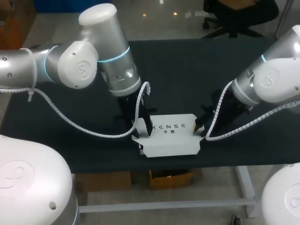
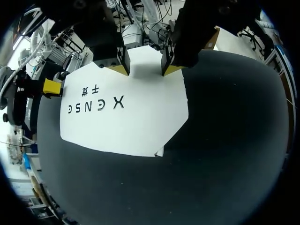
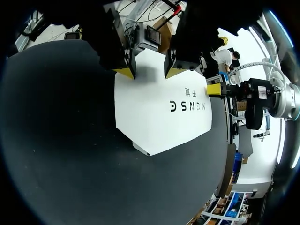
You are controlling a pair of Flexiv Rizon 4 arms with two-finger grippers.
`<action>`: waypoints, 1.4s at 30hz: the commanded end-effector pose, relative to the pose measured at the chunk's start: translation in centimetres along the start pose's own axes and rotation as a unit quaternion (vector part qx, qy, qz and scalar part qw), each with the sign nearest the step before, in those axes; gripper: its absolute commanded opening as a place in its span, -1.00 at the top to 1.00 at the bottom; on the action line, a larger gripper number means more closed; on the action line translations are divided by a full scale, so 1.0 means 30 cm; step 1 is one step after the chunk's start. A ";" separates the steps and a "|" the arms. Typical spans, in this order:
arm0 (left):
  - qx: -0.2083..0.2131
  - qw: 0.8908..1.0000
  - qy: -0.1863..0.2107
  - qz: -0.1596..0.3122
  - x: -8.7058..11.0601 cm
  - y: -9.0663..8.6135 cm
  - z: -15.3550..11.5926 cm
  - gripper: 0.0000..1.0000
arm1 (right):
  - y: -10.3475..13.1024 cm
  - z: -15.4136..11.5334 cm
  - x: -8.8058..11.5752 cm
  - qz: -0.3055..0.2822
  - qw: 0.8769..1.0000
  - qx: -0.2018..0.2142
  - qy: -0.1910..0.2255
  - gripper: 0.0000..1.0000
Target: Assemble the packaging by folding the flat box into shape, placing the metal phone stand inside, and closing the box properly
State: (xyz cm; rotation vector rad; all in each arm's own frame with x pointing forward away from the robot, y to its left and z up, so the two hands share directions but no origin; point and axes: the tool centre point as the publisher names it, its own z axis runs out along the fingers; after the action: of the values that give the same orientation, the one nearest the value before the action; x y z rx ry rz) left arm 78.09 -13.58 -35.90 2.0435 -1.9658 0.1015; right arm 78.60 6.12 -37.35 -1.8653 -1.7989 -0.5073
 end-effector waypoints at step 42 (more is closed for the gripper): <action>0.079 0.993 0.086 0.019 -0.048 0.000 0.054 0.14 | 0.009 0.054 -0.037 -0.021 0.997 -0.032 0.070 0.26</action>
State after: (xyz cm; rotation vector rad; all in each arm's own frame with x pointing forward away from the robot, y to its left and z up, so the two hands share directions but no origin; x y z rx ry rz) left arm 77.94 -12.88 -37.09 2.0232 -1.9503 0.4173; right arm 78.77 6.36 -38.97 -1.8115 -1.7669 -0.6763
